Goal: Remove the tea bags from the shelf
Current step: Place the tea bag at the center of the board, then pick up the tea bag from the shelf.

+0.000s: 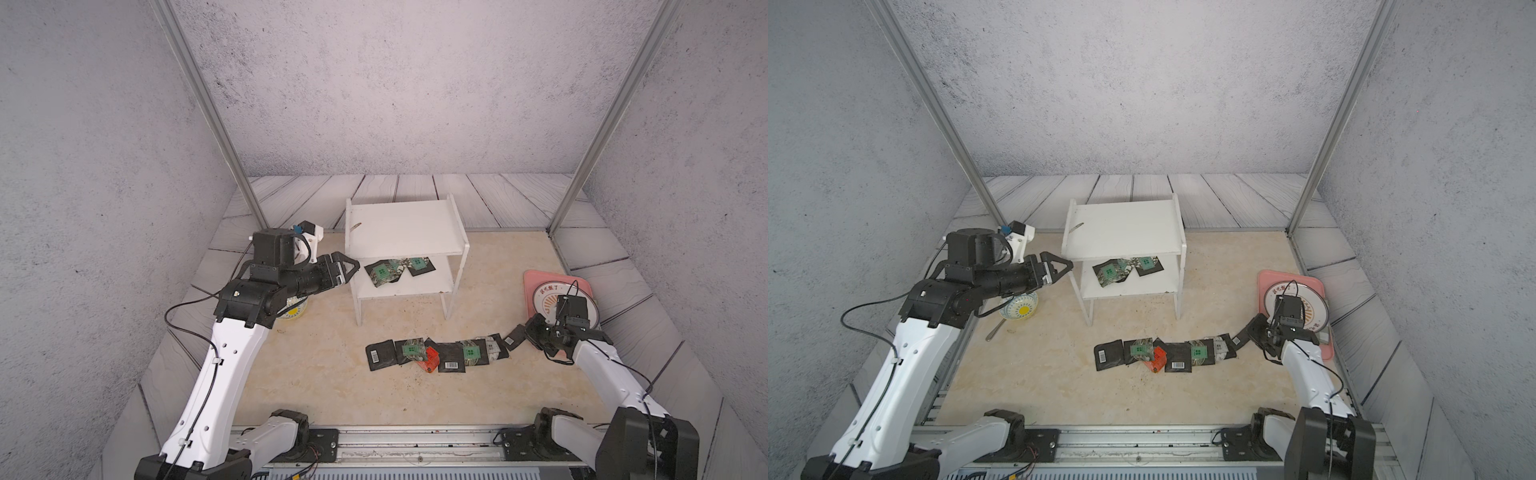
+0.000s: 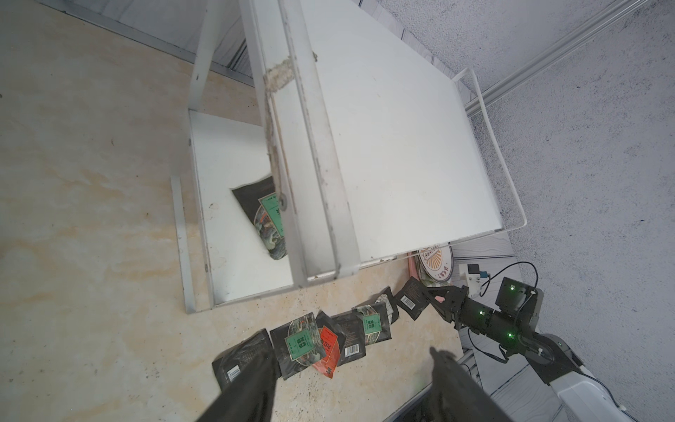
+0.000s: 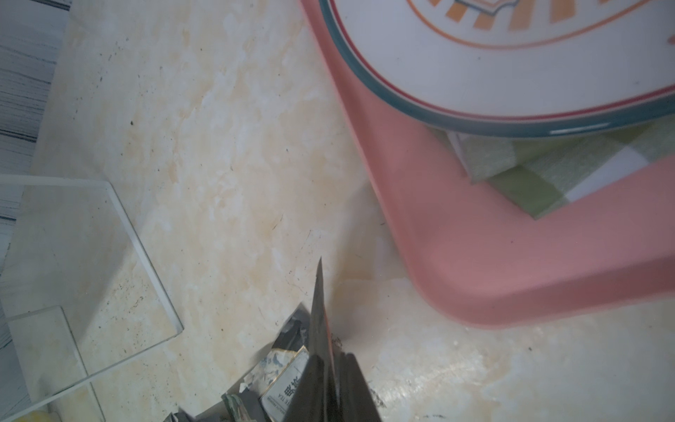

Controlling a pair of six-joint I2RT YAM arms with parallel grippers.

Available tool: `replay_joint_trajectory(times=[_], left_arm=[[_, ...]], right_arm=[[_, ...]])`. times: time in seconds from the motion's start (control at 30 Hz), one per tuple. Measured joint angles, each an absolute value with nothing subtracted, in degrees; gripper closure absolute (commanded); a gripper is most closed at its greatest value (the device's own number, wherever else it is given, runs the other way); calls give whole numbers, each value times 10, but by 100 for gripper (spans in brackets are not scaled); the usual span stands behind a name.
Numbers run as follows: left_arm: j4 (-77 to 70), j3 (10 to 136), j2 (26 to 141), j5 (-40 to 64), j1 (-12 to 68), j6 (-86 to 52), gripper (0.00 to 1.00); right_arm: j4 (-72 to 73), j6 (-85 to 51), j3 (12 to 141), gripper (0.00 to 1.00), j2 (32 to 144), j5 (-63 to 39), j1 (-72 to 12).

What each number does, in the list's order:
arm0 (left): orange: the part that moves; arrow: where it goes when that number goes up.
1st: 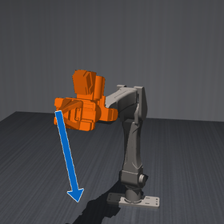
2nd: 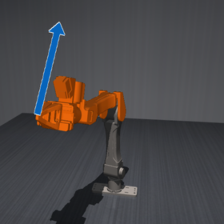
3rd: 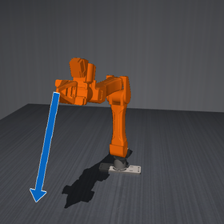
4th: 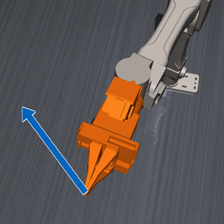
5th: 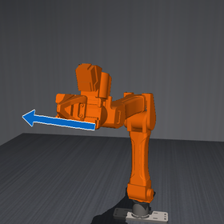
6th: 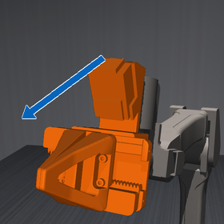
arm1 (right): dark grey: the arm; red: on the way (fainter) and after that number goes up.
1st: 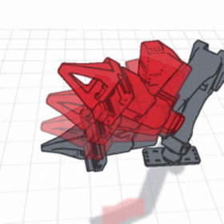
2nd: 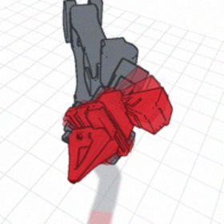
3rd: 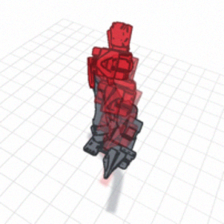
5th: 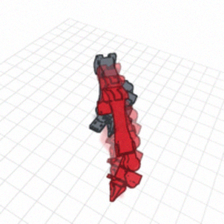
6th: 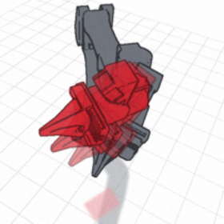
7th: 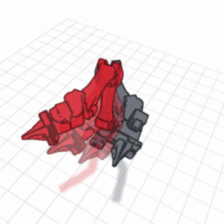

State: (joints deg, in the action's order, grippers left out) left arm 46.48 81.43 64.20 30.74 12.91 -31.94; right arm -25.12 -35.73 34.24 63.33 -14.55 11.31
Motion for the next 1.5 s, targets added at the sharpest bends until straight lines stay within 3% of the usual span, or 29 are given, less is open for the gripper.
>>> replay_joint_trajectory(times=[0.13, 0.47, 0.8, 1.17, 1.5], left_arm=[[465, 809, 641, 307, 129, -319, 30], [465, 797, 639, 307, 129, -319, 30], [465, 793, 627, 307, 129, -319, 30], [465, 763, 609, 299, 129, -315, 31], [466, 719, 597, 292, 129, -315, 33]], right_arm=[[-239, -352, 333, 59, 643, -144, 125], [-257, -345, 332, 38, 618, -117, 127], [-282, -338, 346, 35, 598, -110, 127], [-304, -329, 396, 35, 597, -187, 123], [-326, -320, 454, 36, 595, -216, 44]])
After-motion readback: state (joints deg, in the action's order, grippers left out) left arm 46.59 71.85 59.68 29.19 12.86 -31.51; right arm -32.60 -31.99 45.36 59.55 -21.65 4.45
